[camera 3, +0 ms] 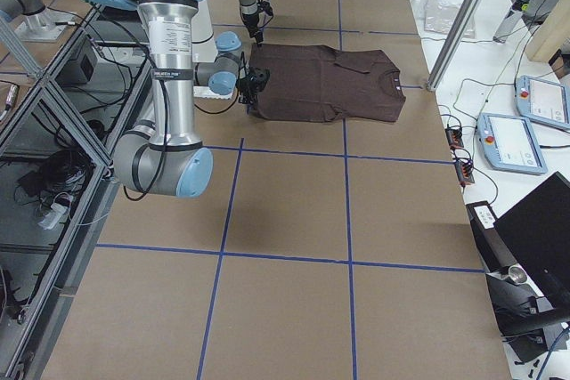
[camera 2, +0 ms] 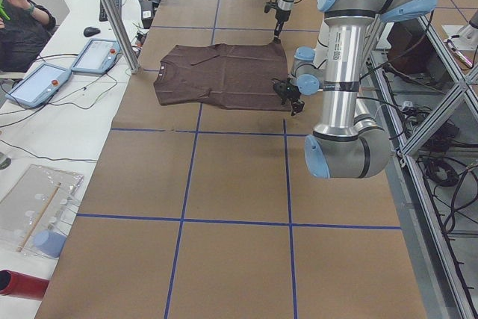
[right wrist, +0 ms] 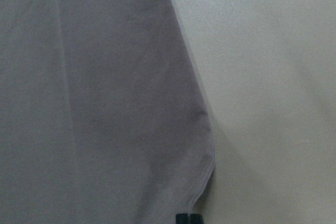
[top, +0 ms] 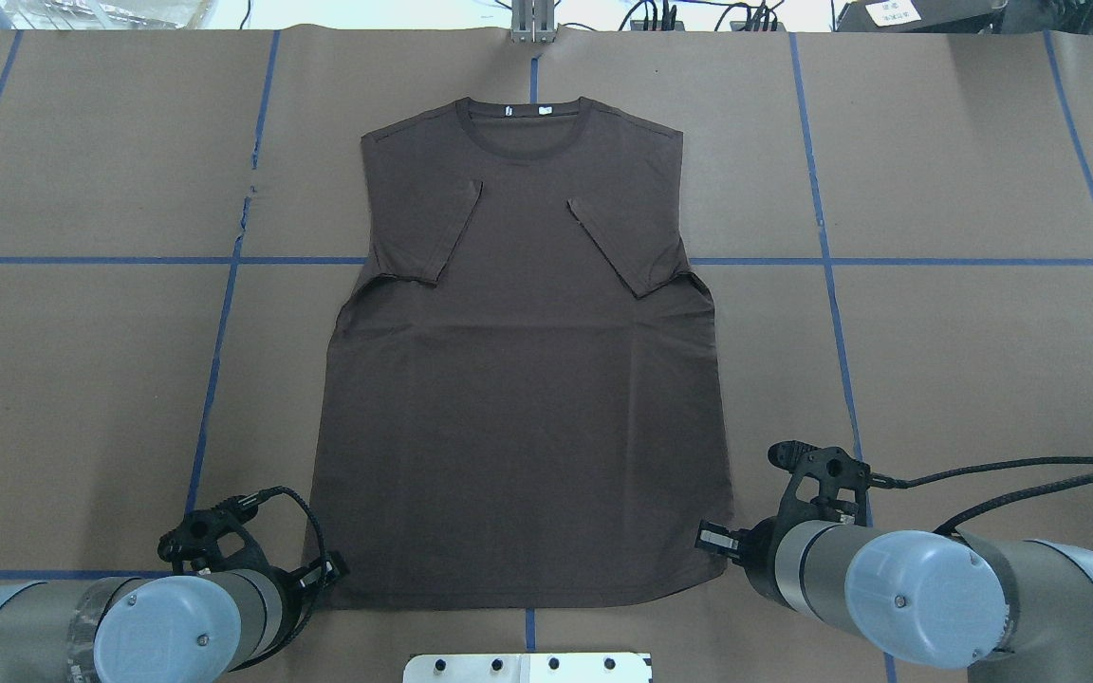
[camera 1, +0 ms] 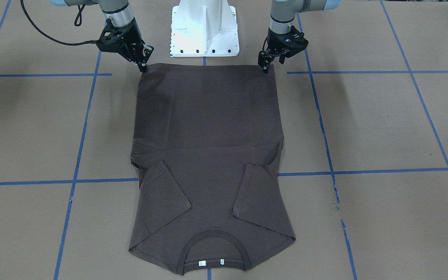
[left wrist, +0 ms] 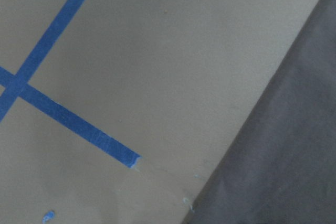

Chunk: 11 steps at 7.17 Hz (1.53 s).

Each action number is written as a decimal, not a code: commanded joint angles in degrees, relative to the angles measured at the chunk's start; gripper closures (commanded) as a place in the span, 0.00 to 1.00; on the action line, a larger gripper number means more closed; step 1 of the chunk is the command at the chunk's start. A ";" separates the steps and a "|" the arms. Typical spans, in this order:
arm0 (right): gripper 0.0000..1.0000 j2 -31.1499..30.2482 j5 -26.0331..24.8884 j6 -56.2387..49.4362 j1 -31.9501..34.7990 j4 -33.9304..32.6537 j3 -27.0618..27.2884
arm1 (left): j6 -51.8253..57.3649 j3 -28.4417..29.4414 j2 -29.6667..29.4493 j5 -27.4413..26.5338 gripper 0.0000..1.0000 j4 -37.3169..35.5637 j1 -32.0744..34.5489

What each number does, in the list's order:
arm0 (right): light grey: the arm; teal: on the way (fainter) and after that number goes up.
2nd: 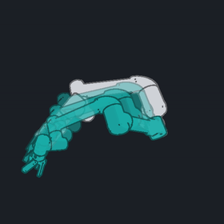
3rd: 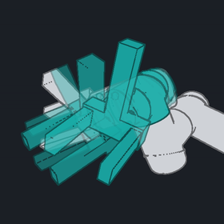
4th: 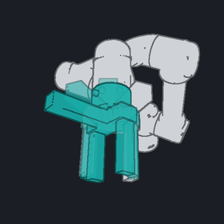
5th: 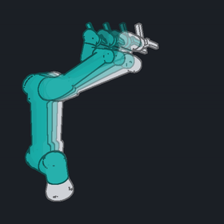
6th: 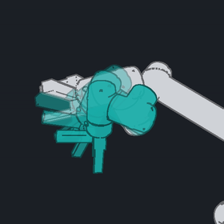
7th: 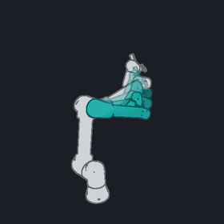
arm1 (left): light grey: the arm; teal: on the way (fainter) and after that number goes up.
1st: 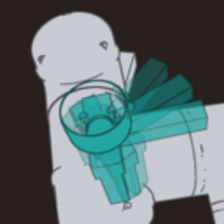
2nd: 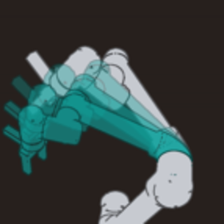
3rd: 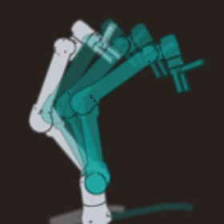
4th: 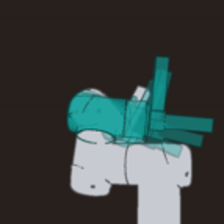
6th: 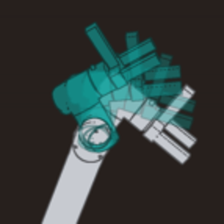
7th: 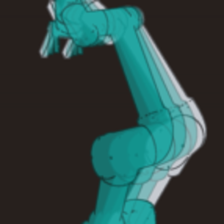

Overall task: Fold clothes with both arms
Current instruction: 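Grasp both hem corners with the left and right grippers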

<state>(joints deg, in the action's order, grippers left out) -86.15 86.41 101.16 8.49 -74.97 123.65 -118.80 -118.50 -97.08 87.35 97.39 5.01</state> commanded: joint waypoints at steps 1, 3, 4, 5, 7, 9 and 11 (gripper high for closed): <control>1.00 -0.07 0.08 0.00 0.39 0.00 0.36 | -0.20 0.02 -0.48 0.10 0.71 -0.01 0.00; 1.00 -0.24 1.22 0.00 1.27 0.00 0.36 | -0.11 -0.24 -1.01 0.18 1.00 -0.18 0.00; 1.00 -0.24 1.22 0.00 1.27 -0.09 0.36 | -0.11 -0.59 -1.10 0.36 1.00 -0.27 0.00; 1.00 -0.33 2.09 0.00 1.79 -0.09 0.36 | -0.03 -2.16 -1.01 0.36 1.00 -0.79 0.17; 1.00 -1.64 8.84 -1.75 4.69 -0.61 3.85 | 2.51 -11.18 -1.19 2.28 1.00 -9.63 0.70; 1.00 -6.55 14.11 -3.76 3.91 -0.70 10.01 | 5.16 -15.61 -1.19 2.73 1.00 -12.31 0.35; 1.00 -9.02 22.99 -4.13 4.08 -0.62 13.62 | 6.21 -16.67 -7.13 5.52 1.00 -17.89 0.17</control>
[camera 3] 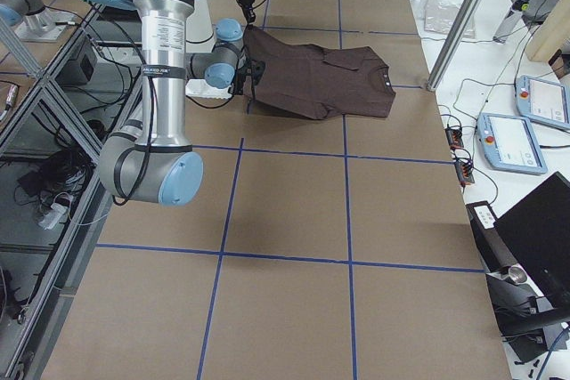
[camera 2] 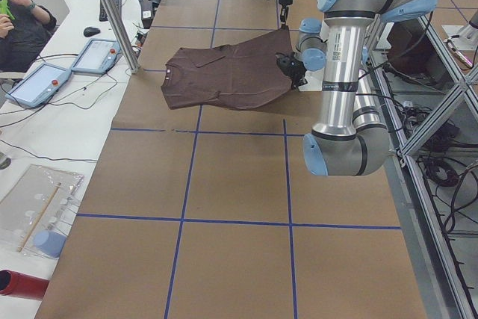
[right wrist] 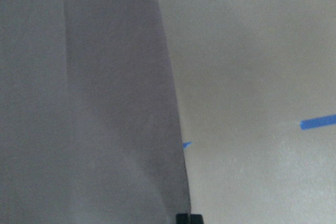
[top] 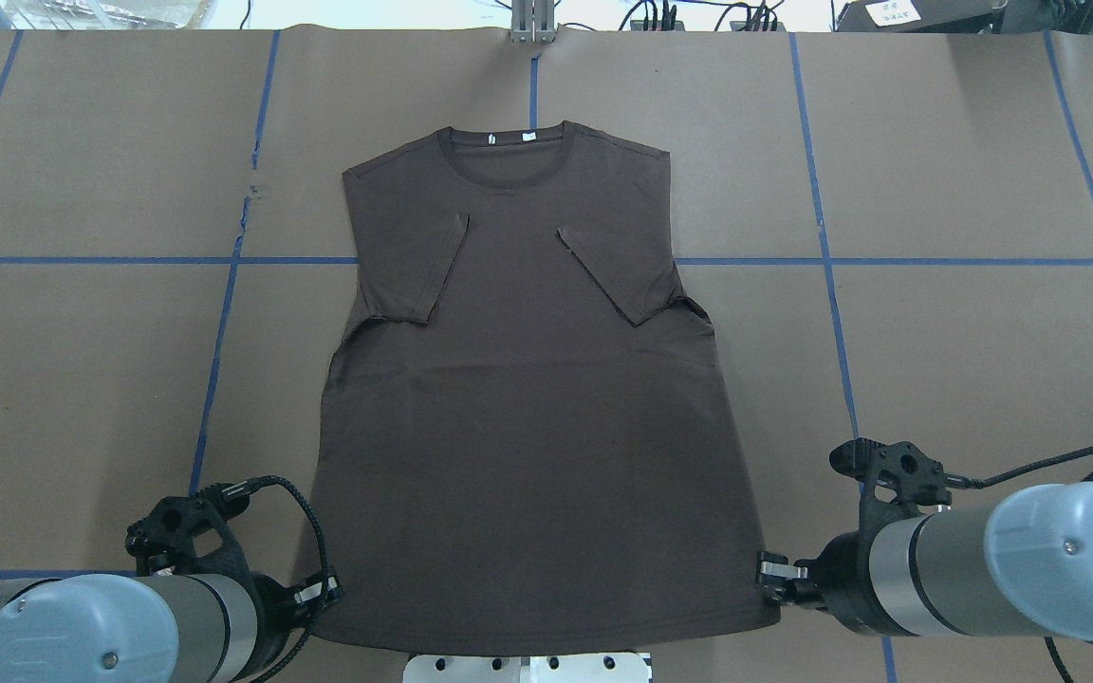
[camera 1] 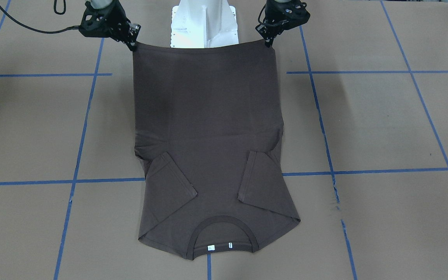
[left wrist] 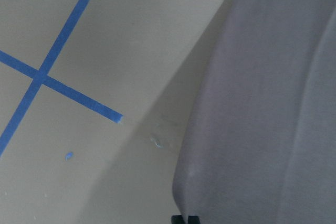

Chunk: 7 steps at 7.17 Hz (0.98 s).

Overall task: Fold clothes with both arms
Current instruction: 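Grasp both hem corners with the left and right grippers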

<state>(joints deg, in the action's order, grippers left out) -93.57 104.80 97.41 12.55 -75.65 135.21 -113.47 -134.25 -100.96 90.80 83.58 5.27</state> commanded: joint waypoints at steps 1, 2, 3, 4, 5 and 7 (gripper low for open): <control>1.00 -1.09 5.32 -0.81 1.76 0.23 1.99 | 3.14 -1.54 -5.80 4.19 1.00 -7.52 0.43; 1.00 -0.74 6.20 -4.30 5.60 0.32 1.64 | 6.04 -1.37 -6.00 4.21 1.00 -7.56 3.05; 1.00 -0.47 11.51 -10.77 12.87 0.41 0.85 | 8.24 -1.11 -7.05 4.39 1.00 -7.56 7.51; 1.00 2.23 12.44 -14.32 17.64 0.41 -1.94 | 11.57 -0.76 -7.67 4.30 1.00 -7.56 11.21; 1.00 9.56 12.88 -16.18 21.34 0.32 -7.80 | 17.17 0.99 -9.50 4.65 1.00 -7.56 16.99; 1.00 15.95 12.89 -16.46 27.15 0.67 -16.53 | 24.49 9.66 -11.27 6.32 1.00 -6.25 24.67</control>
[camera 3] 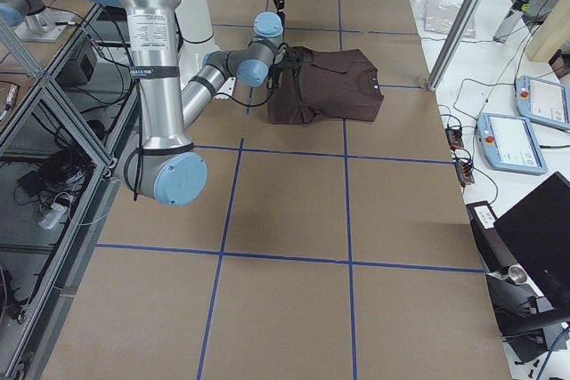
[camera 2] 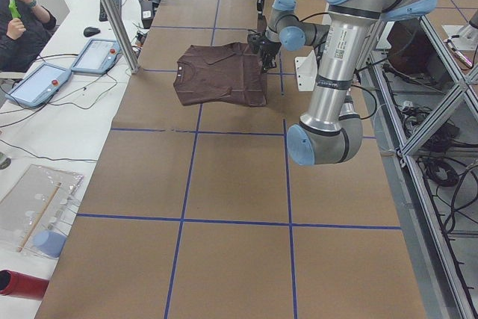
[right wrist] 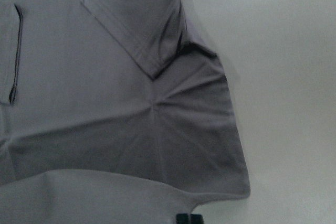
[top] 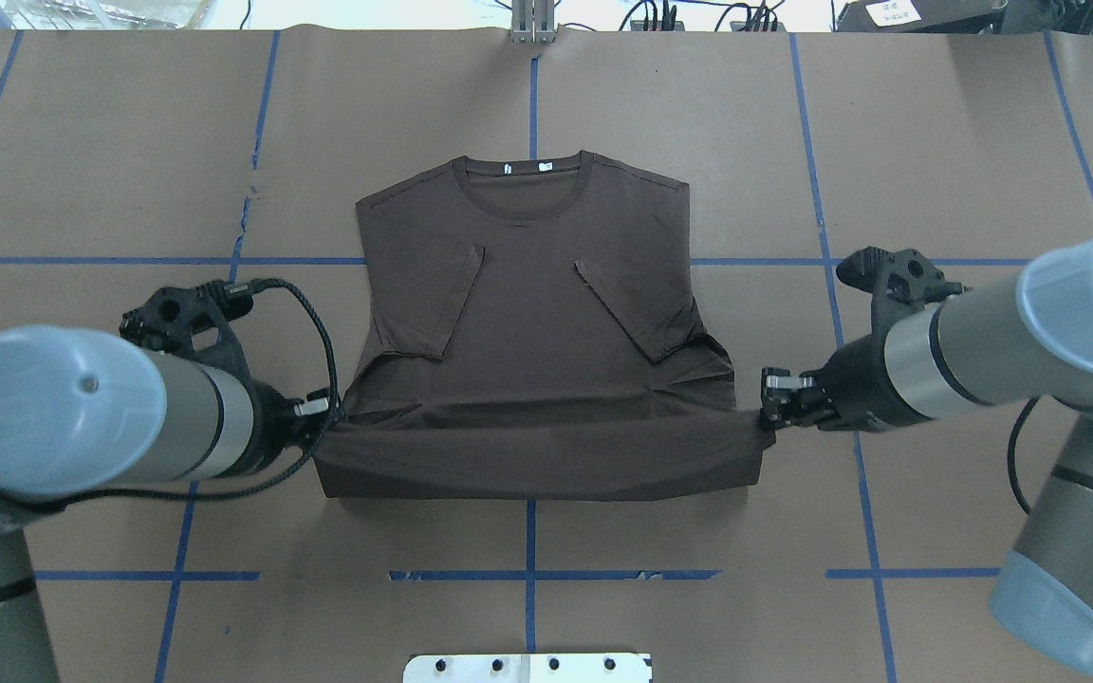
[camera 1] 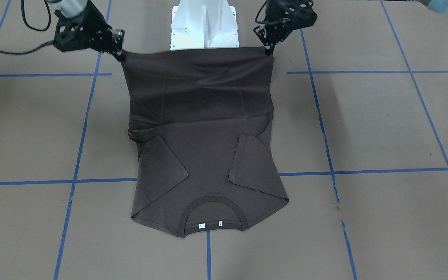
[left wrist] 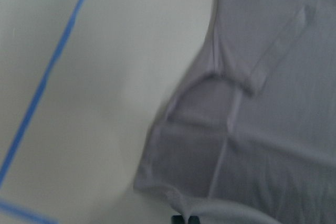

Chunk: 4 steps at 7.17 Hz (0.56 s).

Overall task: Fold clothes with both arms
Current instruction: 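Lift the hem with both grippers and fold it toward the collar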

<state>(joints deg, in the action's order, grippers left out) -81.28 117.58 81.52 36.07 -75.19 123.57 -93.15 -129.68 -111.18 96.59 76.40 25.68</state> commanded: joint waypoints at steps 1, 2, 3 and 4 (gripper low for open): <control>1.00 4.63 -0.42 -3.44 5.66 -0.22 -6.57 | 4.64 9.84 -2.10 0.36 1.00 4.77 5.77; 1.00 8.72 -0.33 -4.69 7.85 -0.05 -11.63 | 5.34 13.80 -3.68 0.44 1.00 7.59 7.70; 1.00 13.99 -0.42 -4.70 8.83 0.04 -17.77 | 5.43 18.62 -6.92 0.53 1.00 10.49 10.33; 1.00 18.13 -0.60 -4.96 9.88 0.13 -23.84 | 6.13 24.50 -9.56 0.45 1.00 13.13 12.36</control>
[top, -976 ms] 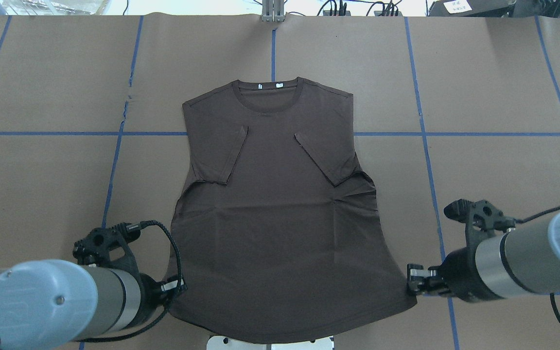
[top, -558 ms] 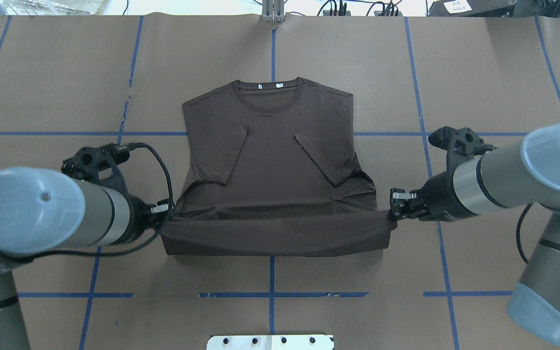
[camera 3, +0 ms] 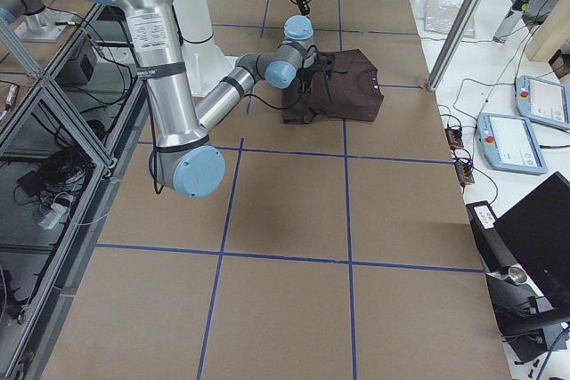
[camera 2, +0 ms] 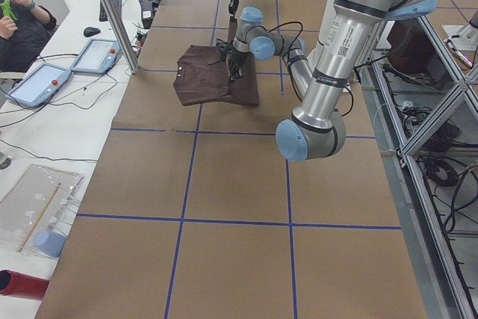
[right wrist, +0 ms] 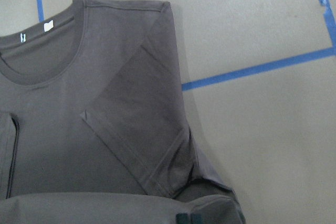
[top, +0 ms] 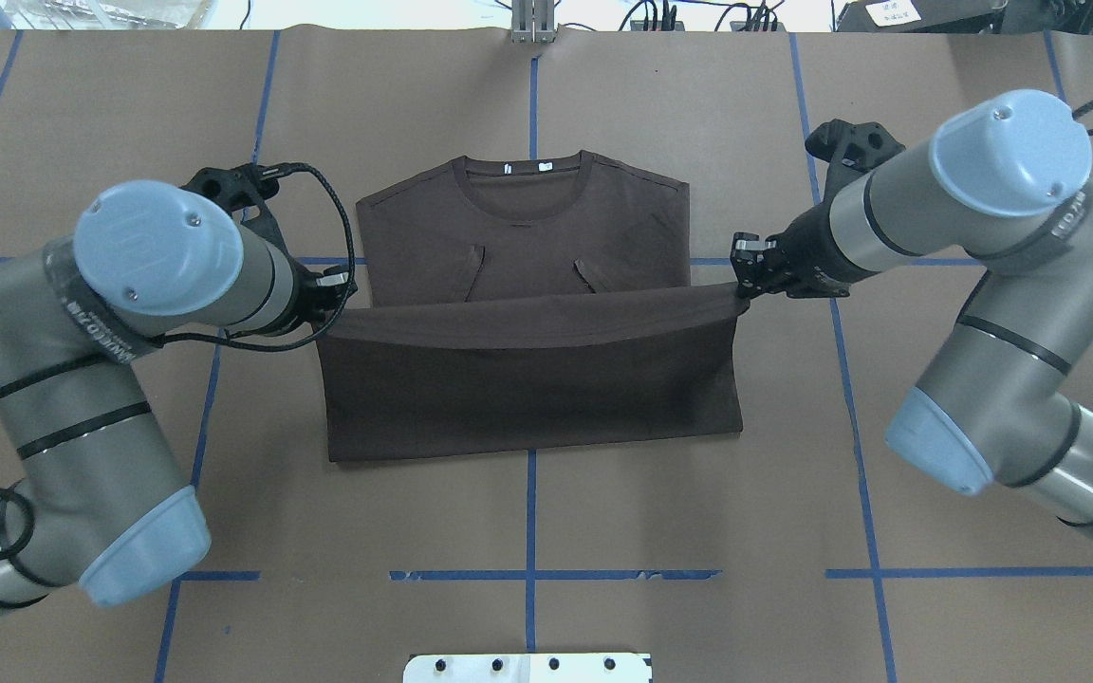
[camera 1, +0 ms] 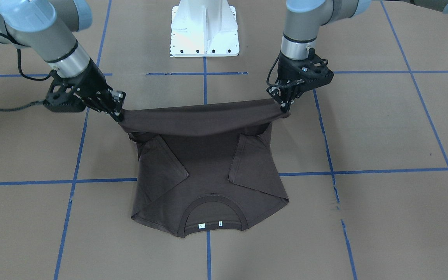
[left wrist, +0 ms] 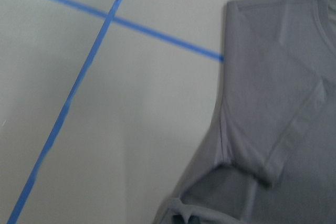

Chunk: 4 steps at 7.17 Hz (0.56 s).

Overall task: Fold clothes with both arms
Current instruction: 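Lift the hem with both grippers and fold it toward the collar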

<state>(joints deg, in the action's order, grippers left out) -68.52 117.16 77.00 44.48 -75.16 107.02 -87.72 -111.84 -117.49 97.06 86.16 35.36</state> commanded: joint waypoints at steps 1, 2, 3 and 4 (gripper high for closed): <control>1.00 7.85 -0.26 -1.15 3.14 0.19 -12.14 | 1.23 12.11 -4.05 -0.12 1.00 8.88 3.74; 1.00 10.22 -0.18 -2.02 4.89 0.28 -16.10 | 1.24 17.74 -4.84 -0.29 1.00 14.76 4.18; 1.00 12.68 -0.09 -2.82 6.04 0.37 -20.06 | 1.50 20.66 -5.37 -0.29 1.00 17.61 5.06; 1.00 15.92 -0.09 -2.82 6.84 1.06 -24.71 | 2.46 23.13 -6.77 -0.29 1.00 17.98 5.68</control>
<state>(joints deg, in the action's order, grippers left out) -56.17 117.04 74.54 50.12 -74.66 87.67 -86.08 -92.30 -122.91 96.79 102.16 40.20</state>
